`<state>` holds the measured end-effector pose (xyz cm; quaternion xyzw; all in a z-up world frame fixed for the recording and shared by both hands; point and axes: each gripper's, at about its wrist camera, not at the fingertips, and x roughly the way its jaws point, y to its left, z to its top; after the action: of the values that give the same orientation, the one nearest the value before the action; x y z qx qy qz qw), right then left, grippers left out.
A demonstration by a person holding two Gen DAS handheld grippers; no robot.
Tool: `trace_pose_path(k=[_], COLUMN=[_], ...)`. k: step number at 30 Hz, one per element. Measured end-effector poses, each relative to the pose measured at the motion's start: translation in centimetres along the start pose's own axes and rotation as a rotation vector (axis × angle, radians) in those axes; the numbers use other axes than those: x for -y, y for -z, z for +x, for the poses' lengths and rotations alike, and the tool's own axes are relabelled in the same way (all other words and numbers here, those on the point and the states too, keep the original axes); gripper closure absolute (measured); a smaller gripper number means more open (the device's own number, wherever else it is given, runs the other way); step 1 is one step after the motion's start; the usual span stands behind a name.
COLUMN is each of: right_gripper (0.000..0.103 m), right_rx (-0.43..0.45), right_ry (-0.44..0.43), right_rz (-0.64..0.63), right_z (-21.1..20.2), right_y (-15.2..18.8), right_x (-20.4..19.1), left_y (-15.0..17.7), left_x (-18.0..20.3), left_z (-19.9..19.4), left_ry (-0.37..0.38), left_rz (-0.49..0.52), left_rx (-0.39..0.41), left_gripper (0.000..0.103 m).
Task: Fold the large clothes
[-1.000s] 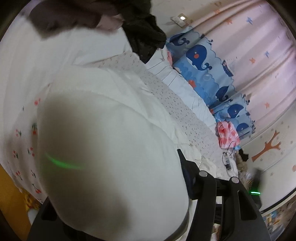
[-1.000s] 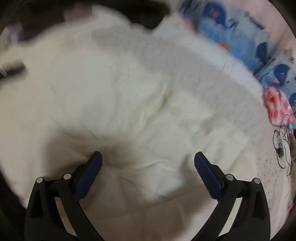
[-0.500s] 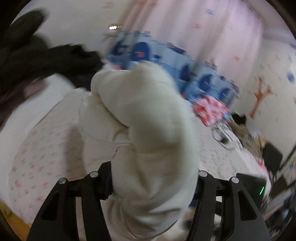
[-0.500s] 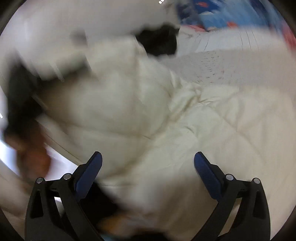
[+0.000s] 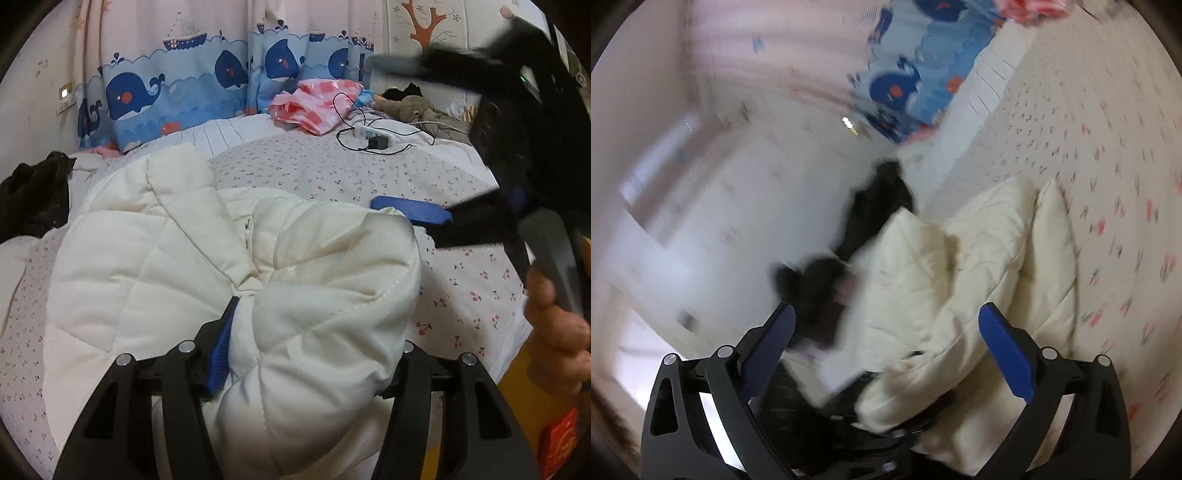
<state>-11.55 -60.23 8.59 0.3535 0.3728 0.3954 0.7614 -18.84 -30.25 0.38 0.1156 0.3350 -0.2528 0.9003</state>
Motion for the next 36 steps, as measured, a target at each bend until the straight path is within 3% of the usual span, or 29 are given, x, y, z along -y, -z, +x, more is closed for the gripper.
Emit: trace_pose_path(k=[3, 6, 8, 10, 11, 12, 14, 16, 17, 20, 22, 24, 26, 28, 33, 35, 36], right_gripper=[0.007, 0.007, 0.007, 0.007, 0.007, 0.007, 0.007, 0.007, 0.007, 0.007, 0.007, 0.006, 0.006, 0.006, 0.006, 0.006, 0.006], right_rx=[-0.084, -0.214, -0.298, -0.354, -0.350, -0.344, -0.340, -0.330, -0.319, -0.260, -0.192, -0.116, -0.035, -0.019, -0.139, -0.267, -0.311], right_ry=[0.106, 0.325, 0.479, 0.584, 0.587, 0.589, 0.602, 0.623, 0.634, 0.602, 0.514, 0.458, 0.375, 0.313, 0.137, 0.204, 0.266], right_rz=[-0.103, -0.212, -0.280, -0.330, -0.327, -0.315, -0.302, -0.291, -0.281, -0.179, -0.069, -0.030, -0.015, -0.050, -0.130, -0.195, -0.224], right_z=[4.2, 8.9, 10.9, 12.3, 12.1, 11.6, 12.5, 11.4, 10.3, 9.8, 9.6, 9.7, 10.6, 12.5, 20.4, 23.8, 24.7], right_y=[0.6, 1.2, 2.5, 3.9, 4.1, 4.4, 5.0, 5.4, 5.7, 5.4, 6.5, 7.5, 7.6, 6.9, 7.3, 9.1, 10.1], right_x=[-3.6, -5.3, -4.9, -4.3, -3.9, -3.7, -2.9, -3.3, -3.9, -2.0, 0.0, 0.7, 0.1, -1.8, -6.5, -6.8, -6.5], left_y=[0.1, 0.5, 0.2, -0.2, -0.2, -0.1, 0.8, 1.8, 2.8, 4.5, 4.8, 3.9, 2.0, 0.4, -1.6, -0.8, 0.8], left_x=[0.0, -0.4, -1.2, -3.7, -5.8, -7.5, -13.2, -18.0, -20.8, -23.3, -21.2, -19.2, -18.6, -19.2, -23.8, -26.6, -27.8], left_z=[-0.5, -2.6, -4.4, -7.6, -9.5, -10.7, -12.6, -11.5, -9.6, -4.7, -0.9, -0.3, -0.8, -1.9, -7.5, -8.2, -6.9], left_ry=[0.021, 0.115, 0.207, 0.349, 0.395, 0.393, 0.290, 0.189, 0.172, 0.187, 0.287, 0.230, 0.253, 0.241, 0.056, -0.042, -0.079], left_rz=[0.043, 0.054, 0.023, -0.064, -0.129, -0.180, -0.337, -0.475, -0.570, -0.663, -0.634, -0.593, -0.547, -0.483, -0.368, -0.338, -0.348], left_rx=[-0.022, -0.033, -0.048, -0.047, -0.019, 0.014, 0.089, 0.059, 0.012, -0.090, -0.151, -0.131, -0.115, -0.094, -0.007, -0.042, -0.141], left_gripper=[0.039, 0.029, 0.027, 0.026, 0.026, 0.019, 0.008, 0.007, 0.007, 0.007, 0.007, 0.006, 0.006, 0.006, 0.007, 0.007, 0.007])
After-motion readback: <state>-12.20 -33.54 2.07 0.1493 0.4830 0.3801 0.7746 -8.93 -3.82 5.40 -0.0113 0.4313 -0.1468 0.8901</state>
